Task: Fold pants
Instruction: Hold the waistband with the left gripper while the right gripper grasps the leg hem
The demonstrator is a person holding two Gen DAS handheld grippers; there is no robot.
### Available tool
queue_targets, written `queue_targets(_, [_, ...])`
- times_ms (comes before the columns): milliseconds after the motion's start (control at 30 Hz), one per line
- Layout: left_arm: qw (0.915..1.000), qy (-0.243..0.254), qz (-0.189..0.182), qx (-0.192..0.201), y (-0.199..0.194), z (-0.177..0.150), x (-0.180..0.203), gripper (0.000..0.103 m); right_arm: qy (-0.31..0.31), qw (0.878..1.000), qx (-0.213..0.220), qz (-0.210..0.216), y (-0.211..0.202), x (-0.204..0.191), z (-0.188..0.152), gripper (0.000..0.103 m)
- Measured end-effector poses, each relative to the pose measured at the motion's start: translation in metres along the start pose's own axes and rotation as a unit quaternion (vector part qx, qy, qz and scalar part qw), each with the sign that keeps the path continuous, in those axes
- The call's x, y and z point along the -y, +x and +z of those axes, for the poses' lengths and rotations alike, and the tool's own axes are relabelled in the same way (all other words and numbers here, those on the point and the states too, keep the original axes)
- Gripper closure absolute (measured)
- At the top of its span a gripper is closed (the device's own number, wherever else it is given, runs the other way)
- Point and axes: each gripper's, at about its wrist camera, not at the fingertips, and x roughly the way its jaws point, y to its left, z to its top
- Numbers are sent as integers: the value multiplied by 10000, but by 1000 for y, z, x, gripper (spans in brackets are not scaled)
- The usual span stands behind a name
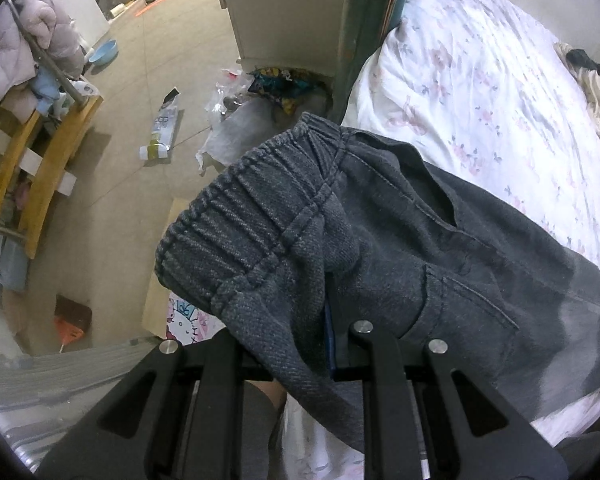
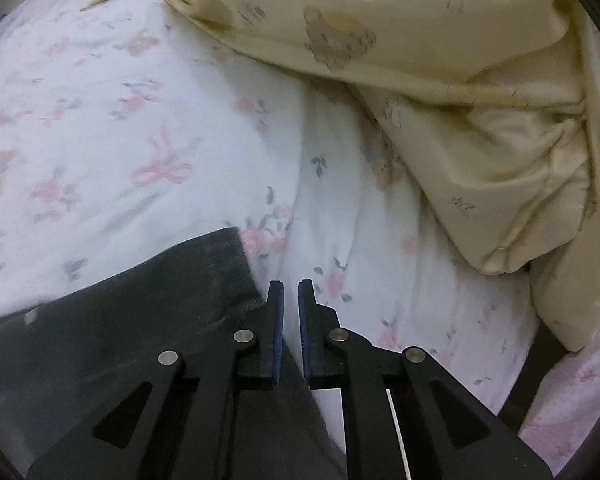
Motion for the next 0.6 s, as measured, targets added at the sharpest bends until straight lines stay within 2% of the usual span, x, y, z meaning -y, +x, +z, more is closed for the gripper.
queue_targets(33, [10000,-19,-35,25,-1,0,0,90,-16,9995,53,305,-11,-2,-4,89])
queue_targets(67, [10000,-16,-48,49,-3,0,1,90,-52,9965,20,833,-21,-7,-11,84])
queue_targets(100, [10000,5,-51,79,-5,0,2,90,-180,9903,-195,1366,-24,-16,-18,84])
queue_targets(133, [9999,45,-37,103,-6,0,3,90,-454,9793,-534,1898,-22,-30,-28,84])
queue_targets(167, [9999,90,-20,124,-7,-1,5,90,-1031,9647,-900,2249,-20,-54,-45,86])
queue_targets(200, [9998,116,-14,134,-7,-1,6,90,-1404,9570,-1068,2301,-18,-68,-56,86])
queue_targets(233, [9998,126,-17,138,-8,-1,6,90,-1949,9484,-1254,2165,-13,-86,-74,86])
queue_targets(300, [9998,126,-35,121,-7,-1,5,90,-2251,9505,-1336,1676,1,-94,-88,94])
queue_targets(367, [9999,116,-43,103,-7,-1,4,90,-1647,9650,-1434,1453,15,-74,-82,103])
queue_targets(400, [9999,116,-46,113,-7,-1,4,90,-1272,9724,-1446,1316,15,-62,-77,103])
queue_targets(433, [9998,130,-52,145,-8,-1,5,90,-1282,9795,-1363,749,14,-56,-74,103])
queue_targets(467, [9997,158,-51,177,-8,-1,5,90,-1499,9803,-1281,-146,16,-51,-74,103])
queue_targets(500, [9995,196,-40,225,-9,-2,7,90,-1535,9787,-1254,-540,17,-46,-75,103])
queue_targets(567, [9992,269,-38,303,-12,-3,9,90,-958,9872,-1222,-356,7,-32,-72,103])
queue_targets(600, [9990,279,-74,342,-14,-3,10,90,-936,9899,-1031,-255,-5,-36,-71,96])
